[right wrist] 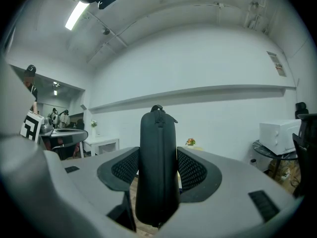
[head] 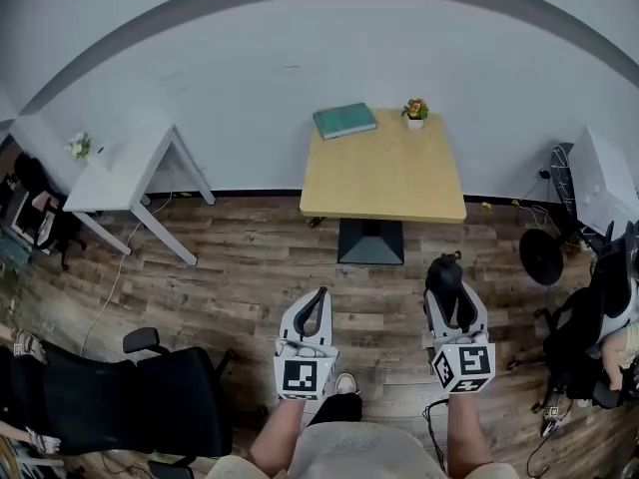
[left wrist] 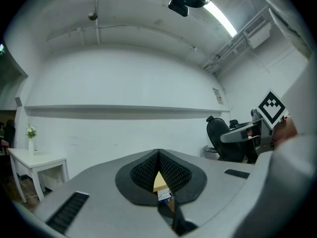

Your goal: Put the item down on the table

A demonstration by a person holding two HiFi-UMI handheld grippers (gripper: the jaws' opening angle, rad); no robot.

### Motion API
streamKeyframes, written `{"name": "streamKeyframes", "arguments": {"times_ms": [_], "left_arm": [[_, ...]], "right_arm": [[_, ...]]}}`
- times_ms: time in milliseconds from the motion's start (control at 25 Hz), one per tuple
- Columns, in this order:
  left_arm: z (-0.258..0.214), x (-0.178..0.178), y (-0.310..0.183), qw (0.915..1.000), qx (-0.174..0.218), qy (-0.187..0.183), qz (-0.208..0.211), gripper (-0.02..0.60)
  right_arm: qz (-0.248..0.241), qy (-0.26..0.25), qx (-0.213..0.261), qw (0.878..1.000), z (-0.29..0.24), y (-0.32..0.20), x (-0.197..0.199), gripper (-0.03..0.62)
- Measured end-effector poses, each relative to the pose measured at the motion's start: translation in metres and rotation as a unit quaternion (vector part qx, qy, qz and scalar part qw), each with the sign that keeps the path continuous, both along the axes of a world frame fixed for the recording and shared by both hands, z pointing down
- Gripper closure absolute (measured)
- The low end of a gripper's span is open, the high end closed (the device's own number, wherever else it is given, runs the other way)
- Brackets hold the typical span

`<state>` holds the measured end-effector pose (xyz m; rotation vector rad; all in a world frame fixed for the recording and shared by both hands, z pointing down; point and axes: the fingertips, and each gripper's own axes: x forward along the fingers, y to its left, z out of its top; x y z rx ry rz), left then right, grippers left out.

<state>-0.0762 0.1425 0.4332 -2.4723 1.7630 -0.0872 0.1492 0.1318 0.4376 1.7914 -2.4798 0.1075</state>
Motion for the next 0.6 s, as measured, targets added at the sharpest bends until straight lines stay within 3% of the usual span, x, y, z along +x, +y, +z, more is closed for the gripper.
{"name": "streamKeyframes", "arguments": {"times_ms": [600], "left_arm": [[-0.003,-0.044,-0.091,1.0,0.0,0.004,0.003,0.574]], "right_arm": [[0.003,0.01,0.005,1.0,-0.009,-0.089,-0.048,0.345]]}}
